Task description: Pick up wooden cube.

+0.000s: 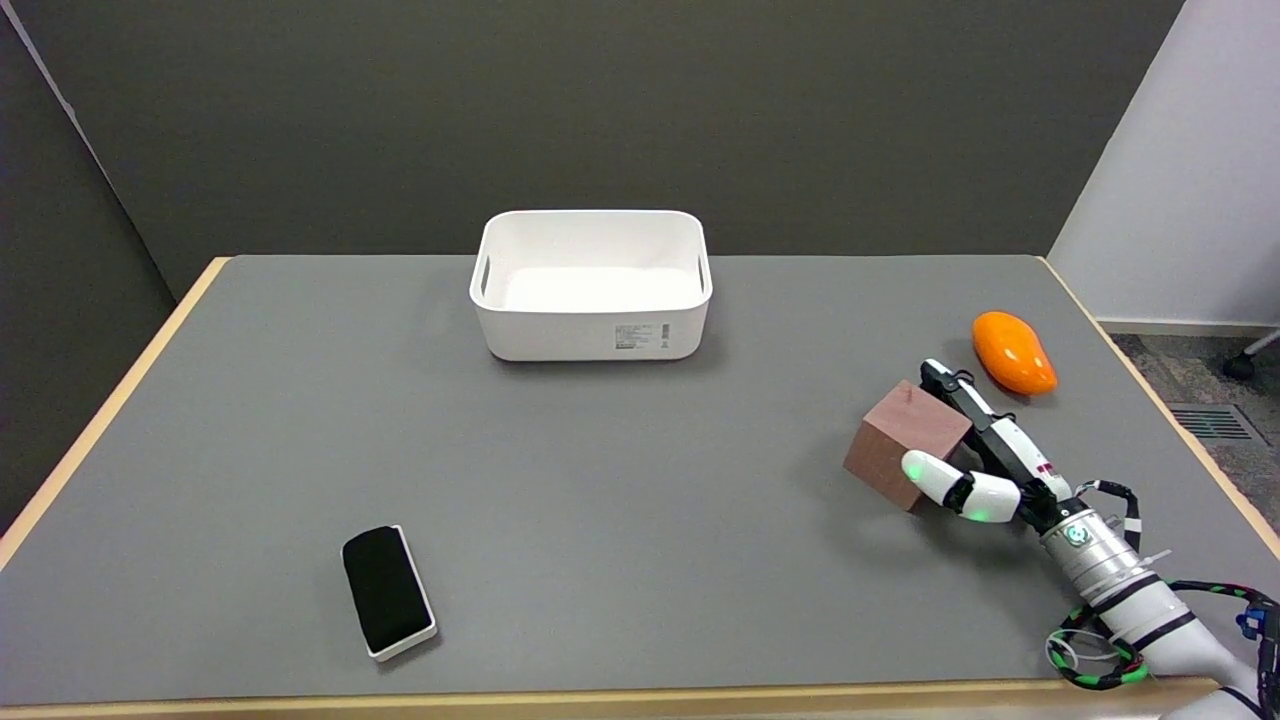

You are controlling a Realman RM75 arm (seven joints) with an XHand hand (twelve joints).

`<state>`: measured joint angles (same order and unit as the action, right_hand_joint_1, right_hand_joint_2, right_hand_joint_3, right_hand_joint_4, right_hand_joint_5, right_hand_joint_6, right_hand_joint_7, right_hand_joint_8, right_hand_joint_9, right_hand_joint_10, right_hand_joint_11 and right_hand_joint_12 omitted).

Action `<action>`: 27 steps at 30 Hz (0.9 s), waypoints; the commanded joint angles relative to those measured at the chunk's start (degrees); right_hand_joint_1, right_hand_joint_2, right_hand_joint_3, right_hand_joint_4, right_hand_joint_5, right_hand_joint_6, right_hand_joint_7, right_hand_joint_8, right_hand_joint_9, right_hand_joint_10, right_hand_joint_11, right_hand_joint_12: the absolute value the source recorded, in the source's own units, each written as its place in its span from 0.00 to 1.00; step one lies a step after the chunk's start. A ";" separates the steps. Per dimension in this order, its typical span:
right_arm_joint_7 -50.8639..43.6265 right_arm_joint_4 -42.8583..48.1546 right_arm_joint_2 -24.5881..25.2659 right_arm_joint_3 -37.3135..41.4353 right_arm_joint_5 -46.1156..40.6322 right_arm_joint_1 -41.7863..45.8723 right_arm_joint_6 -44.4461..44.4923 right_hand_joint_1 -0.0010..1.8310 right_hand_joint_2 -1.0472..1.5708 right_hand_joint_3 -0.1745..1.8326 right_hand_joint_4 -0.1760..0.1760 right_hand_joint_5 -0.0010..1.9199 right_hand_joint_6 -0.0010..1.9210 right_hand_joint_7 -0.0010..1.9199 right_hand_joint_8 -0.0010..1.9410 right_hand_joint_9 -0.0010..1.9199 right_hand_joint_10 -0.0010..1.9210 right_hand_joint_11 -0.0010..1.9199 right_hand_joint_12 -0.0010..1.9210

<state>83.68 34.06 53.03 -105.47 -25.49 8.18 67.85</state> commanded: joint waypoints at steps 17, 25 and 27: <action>-21.69 21.21 0.60 9.34 -16.60 2.59 -0.06 0.64 0.89 0.12 0.00 0.23 0.85 0.43 0.71 0.41 0.68 0.34 0.89; -22.43 20.93 -0.75 10.11 -15.68 0.28 -1.43 0.64 0.88 0.13 0.00 0.23 0.84 0.44 0.70 0.42 0.68 0.35 0.89; -22.43 21.81 -1.29 10.20 -15.83 0.11 -1.82 0.64 0.88 0.13 0.00 0.24 0.84 0.44 0.70 0.42 0.68 0.35 0.89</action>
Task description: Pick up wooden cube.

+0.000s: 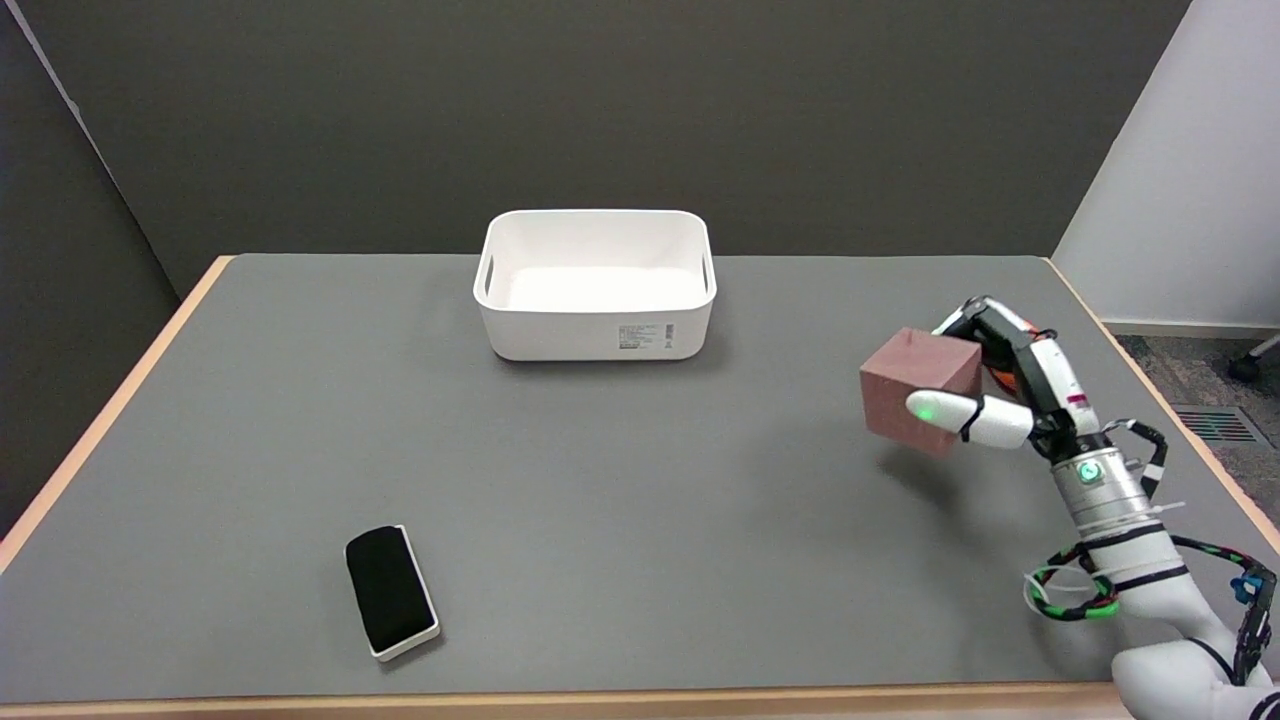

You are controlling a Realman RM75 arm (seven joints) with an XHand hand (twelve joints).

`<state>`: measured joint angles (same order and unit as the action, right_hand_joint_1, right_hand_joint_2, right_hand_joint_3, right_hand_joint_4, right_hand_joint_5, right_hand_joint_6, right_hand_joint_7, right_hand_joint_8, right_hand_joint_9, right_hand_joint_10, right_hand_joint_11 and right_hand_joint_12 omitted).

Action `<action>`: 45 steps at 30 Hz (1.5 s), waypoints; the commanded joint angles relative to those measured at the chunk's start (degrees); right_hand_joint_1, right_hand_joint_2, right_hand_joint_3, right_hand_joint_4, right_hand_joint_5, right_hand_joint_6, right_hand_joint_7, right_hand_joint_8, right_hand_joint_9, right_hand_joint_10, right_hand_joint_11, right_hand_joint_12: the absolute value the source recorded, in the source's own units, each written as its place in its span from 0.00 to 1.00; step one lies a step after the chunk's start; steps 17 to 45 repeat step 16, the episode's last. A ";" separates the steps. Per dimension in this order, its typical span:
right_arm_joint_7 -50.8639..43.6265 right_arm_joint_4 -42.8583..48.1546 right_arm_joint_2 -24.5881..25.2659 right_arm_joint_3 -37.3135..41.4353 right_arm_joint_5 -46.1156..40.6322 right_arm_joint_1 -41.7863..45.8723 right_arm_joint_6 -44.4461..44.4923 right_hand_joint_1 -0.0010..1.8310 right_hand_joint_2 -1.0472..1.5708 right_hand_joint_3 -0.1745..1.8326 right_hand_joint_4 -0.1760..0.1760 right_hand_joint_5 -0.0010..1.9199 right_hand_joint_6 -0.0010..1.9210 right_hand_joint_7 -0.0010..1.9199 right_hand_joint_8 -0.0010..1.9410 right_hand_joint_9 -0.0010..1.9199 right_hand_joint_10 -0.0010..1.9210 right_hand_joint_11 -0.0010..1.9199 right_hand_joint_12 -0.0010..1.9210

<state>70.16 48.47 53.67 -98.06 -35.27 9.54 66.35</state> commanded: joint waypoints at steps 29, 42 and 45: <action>-20.04 15.23 -2.61 -1.98 -5.83 -14.84 -15.05 0.64 0.88 0.12 0.00 0.24 0.85 0.44 0.70 0.42 0.67 0.37 0.88; -20.04 15.23 -2.61 -1.98 -5.83 -14.84 -15.05 0.64 0.88 0.12 0.00 0.24 0.85 0.44 0.70 0.42 0.67 0.37 0.88; -20.04 15.23 -2.61 -1.98 -5.83 -14.84 -15.05 0.64 0.88 0.12 0.00 0.24 0.85 0.44 0.70 0.42 0.67 0.37 0.88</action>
